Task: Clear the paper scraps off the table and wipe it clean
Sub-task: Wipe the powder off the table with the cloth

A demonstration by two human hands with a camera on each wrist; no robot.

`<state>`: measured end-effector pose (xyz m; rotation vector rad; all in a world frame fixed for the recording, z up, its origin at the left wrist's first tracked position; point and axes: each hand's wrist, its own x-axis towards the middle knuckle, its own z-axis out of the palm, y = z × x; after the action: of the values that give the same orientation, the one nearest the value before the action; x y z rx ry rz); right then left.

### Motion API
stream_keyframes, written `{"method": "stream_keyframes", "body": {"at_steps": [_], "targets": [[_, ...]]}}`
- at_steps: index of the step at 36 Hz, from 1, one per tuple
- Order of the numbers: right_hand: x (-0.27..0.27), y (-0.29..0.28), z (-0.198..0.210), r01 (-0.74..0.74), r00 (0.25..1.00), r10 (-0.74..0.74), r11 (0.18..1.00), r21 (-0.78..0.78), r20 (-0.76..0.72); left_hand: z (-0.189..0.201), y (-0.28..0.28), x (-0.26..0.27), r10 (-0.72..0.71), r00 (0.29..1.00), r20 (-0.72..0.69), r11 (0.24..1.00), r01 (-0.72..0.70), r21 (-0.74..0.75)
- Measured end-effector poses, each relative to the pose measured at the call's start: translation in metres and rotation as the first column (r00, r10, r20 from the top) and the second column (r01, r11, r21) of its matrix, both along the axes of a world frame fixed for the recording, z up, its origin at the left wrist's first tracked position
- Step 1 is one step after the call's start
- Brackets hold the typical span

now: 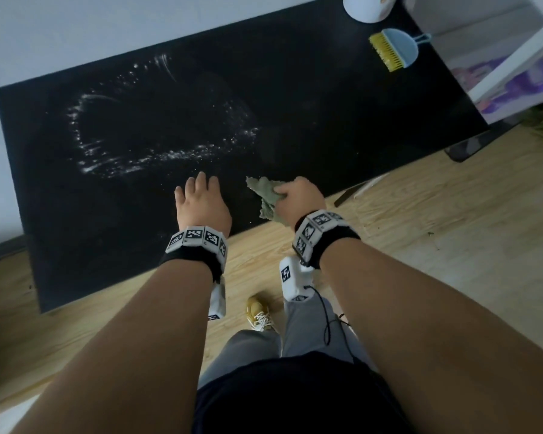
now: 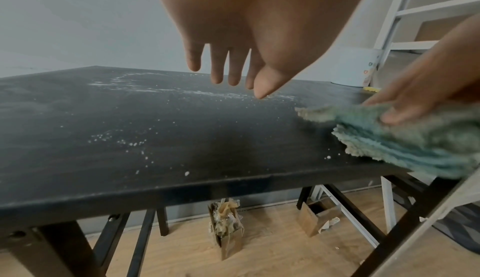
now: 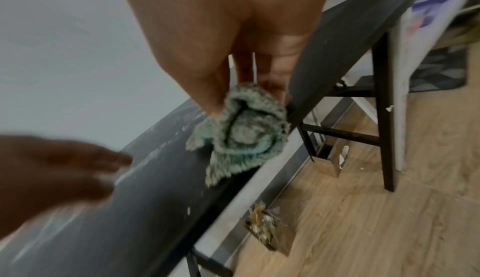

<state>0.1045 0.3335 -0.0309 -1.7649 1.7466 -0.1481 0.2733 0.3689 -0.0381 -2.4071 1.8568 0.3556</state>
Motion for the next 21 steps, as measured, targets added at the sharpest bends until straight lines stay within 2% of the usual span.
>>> {"method": "stream_keyframes", "body": {"at_steps": [4,6,8,10,12,14,17,21], "targets": [[-0.009,-0.025,0.006,0.229,0.973,-0.231,0.969,-0.099,-0.009,-0.003,0.003,0.005,-0.001,1.0,-0.014,1.0,0.002,0.007],[-0.01,-0.035,0.002,0.289,0.954,-0.293,0.955,-0.067,-0.068,-0.003,0.005,0.009,-0.006,1.0,-0.016,1.0,0.006,0.013],[-0.005,-0.039,-0.003,0.225,0.962,-0.225,0.974,-0.015,-0.155,-0.002,0.006,0.013,-0.015,1.0,-0.016,1.0,0.016,0.021],[0.006,-0.036,-0.006,0.139,0.964,-0.144,0.99,-0.038,-0.223,-0.002,0.005,0.018,-0.027,1.0,-0.005,0.999,0.027,0.021],[0.017,-0.031,-0.011,0.048,0.968,-0.064,0.996,-0.072,-0.242,-0.002,0.002,0.021,-0.031,1.0,0.004,0.999,0.031,0.021],[0.023,-0.027,-0.013,-0.001,0.981,-0.012,0.998,-0.067,-0.194,-0.002,-0.001,0.022,-0.033,0.999,0.007,0.999,0.033,0.016],[0.021,-0.03,-0.009,0.013,0.996,-0.017,0.999,-0.046,-0.085,0.0,-0.01,0.019,-0.054,0.999,0.002,0.998,0.054,0.007],[0.007,-0.038,0.002,0.143,0.99,-0.143,0.988,-0.058,-0.005,0.0,-0.025,0.008,-0.096,0.995,-0.007,0.995,0.096,-0.006]]}}
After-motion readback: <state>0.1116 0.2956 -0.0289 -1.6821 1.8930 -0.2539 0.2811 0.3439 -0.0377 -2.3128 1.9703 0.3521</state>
